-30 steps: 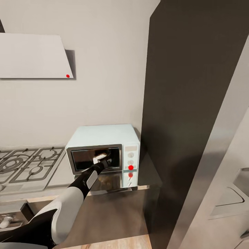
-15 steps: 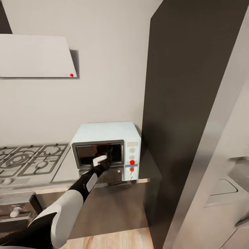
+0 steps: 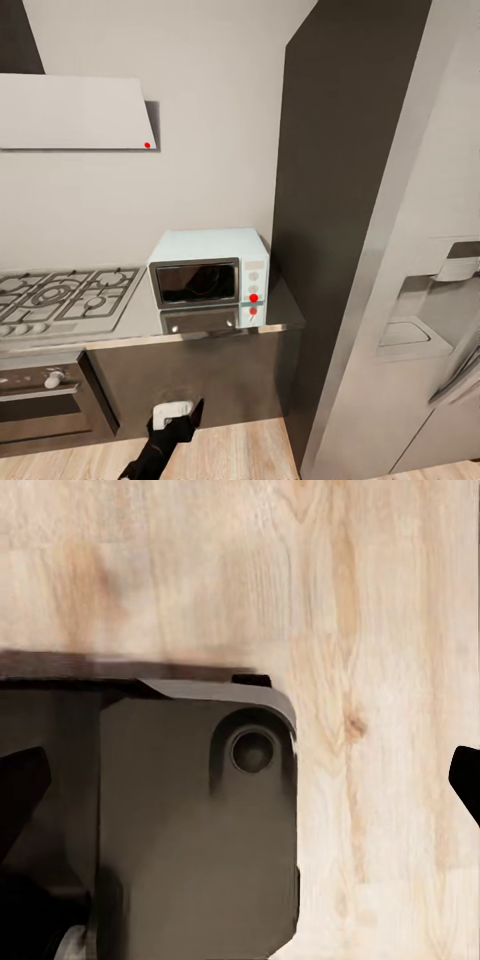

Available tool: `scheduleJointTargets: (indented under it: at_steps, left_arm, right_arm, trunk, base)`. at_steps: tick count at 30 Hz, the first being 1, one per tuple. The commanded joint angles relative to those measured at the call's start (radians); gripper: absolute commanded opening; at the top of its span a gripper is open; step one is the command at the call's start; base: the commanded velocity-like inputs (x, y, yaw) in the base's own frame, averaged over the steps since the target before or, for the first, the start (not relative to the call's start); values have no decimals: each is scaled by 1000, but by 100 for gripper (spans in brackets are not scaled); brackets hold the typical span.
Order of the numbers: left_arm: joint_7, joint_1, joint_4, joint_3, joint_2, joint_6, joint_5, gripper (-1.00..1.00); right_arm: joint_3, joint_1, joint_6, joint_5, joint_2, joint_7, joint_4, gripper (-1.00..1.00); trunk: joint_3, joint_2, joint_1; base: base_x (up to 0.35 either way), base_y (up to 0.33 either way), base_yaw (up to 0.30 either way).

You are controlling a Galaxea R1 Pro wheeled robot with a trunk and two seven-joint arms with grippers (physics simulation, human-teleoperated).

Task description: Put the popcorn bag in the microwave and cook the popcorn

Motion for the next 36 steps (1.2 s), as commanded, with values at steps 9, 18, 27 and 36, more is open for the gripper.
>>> scheduleJointTargets:
  at_steps: [9, 18, 27, 36]
  left_arm:
    - [-8, 32, 307, 209, 85, 7, 12, 100]
    - [-9, 14, 497, 232, 84, 7, 2, 100]
    - [-3, -45, 652, 221, 78, -63, -3, 100]
    - [-5, -44, 661, 221, 75, -64, 3, 100]
  right_arm:
    - [203, -41, 11, 14, 103, -7, -503, 100]
    - [223, -416, 258, 2, 94, -39, -663, 100]
    - [126, -815, 199, 0, 74, -59, -203, 100]
    - [131, -896, 195, 6, 105, -56, -116, 100]
  trunk:
    - [-2, -2, 1]
    - [-2, -2, 1]
    - [-2, -2, 1]
    - [-2, -2, 1]
  base:
    - [-1, 0, 0]
    - [0, 0, 0]
    - [0, 0, 0]
    - [4, 0, 0]
